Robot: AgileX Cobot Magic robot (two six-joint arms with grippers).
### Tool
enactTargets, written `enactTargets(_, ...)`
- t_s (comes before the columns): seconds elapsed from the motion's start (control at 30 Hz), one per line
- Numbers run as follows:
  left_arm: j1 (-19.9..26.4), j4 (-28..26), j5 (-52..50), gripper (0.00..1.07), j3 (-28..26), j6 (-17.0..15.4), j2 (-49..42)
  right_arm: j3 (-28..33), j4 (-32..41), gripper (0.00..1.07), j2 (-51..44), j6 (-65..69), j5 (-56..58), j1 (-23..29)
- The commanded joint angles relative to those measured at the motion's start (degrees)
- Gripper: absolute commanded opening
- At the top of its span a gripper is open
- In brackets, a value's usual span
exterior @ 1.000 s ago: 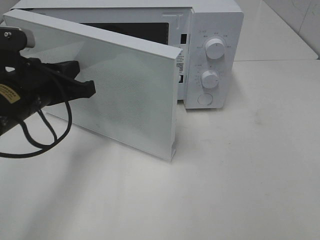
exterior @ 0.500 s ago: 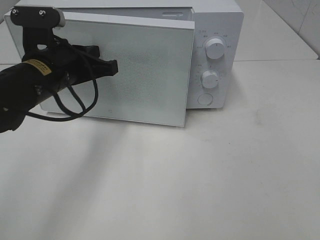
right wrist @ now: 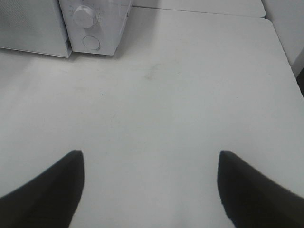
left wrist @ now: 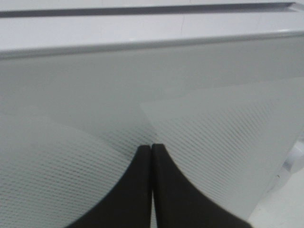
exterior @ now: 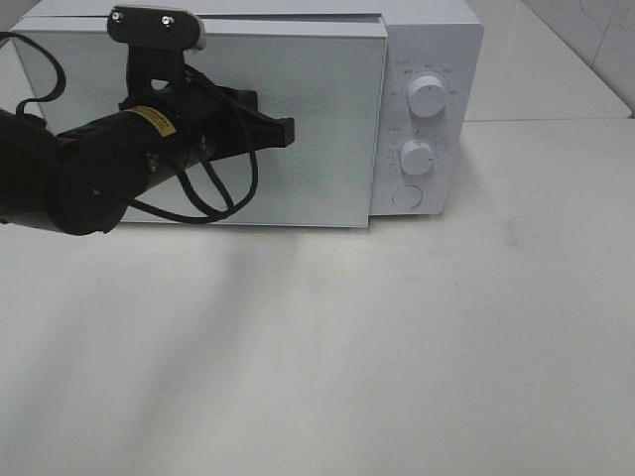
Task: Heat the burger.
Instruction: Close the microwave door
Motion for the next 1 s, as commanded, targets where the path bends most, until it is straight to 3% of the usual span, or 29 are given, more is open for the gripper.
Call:
enactTargets(0.03, 0.52, -3.44, -0.29, 0.00, -4.35, 1.66, 1.72, 0.11, -0.11, 0.75, -1.49, -0.40, -0.17, -0.46)
enactTargets(0.5, 0.52, -6.07, 2.18, 0.00, -12.32, 2.52, 5.67, 0.11, -0.11, 0.75, -1.49, -0.40, -0.17, -0.46)
enactTargets(0.73, -0.86, -3.61, 8.71, 0.00, -12.15, 2.58, 4.93, 0.11, -0.11, 0.75, -1.49, -0.40, -0.17, -0.46)
enactTargets(1.0, -4.01, -4.76, 10.71, 0.00, -6.76, 5.33, 1.49, 0.11, -0.11, 0.75, -1.49, -0.40, -0.17, -0.46)
